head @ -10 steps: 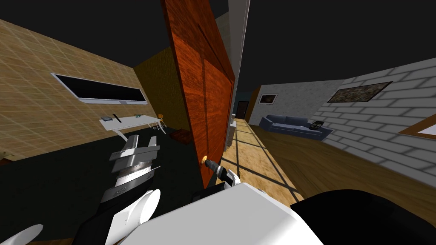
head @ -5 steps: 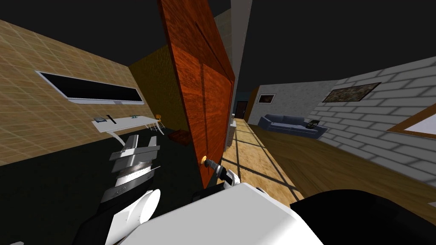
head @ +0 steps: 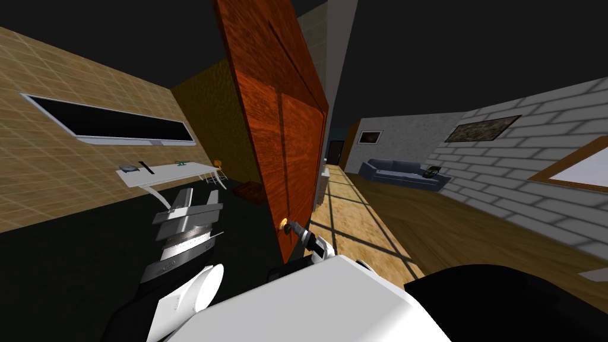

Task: Push the door open

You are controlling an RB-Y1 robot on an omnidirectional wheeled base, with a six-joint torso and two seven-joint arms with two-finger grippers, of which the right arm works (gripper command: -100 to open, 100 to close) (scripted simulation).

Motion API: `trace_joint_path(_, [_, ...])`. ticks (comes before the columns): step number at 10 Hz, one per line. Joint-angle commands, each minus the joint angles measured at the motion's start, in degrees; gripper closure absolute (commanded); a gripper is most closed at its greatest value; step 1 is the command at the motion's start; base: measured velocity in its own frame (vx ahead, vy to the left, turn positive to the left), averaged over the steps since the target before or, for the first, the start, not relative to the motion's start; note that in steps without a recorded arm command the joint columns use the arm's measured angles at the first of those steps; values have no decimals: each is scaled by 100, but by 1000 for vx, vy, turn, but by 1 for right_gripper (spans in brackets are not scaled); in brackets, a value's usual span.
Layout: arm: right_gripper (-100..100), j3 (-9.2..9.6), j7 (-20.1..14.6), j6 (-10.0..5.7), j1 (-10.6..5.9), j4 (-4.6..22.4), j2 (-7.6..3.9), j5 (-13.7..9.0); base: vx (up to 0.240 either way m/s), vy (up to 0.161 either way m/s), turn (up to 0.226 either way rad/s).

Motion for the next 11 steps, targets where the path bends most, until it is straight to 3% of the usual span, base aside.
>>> trace_joint_path(1, [100, 43, -286, 39, -31, 46, -17, -130, 29, 42, -50])
trace_joint_path(3, [100, 92, -554, 51, -51, 69, -20, -237, 26, 34, -23])
trace_joint_path(4, [-100, 108, -631, 67, 0, 14, -34, -289, 3, -3, 42])
trace_joint_path(11, [-100, 325, -1607, 168, 167, -108, -33, -781, -24, -54, 58])
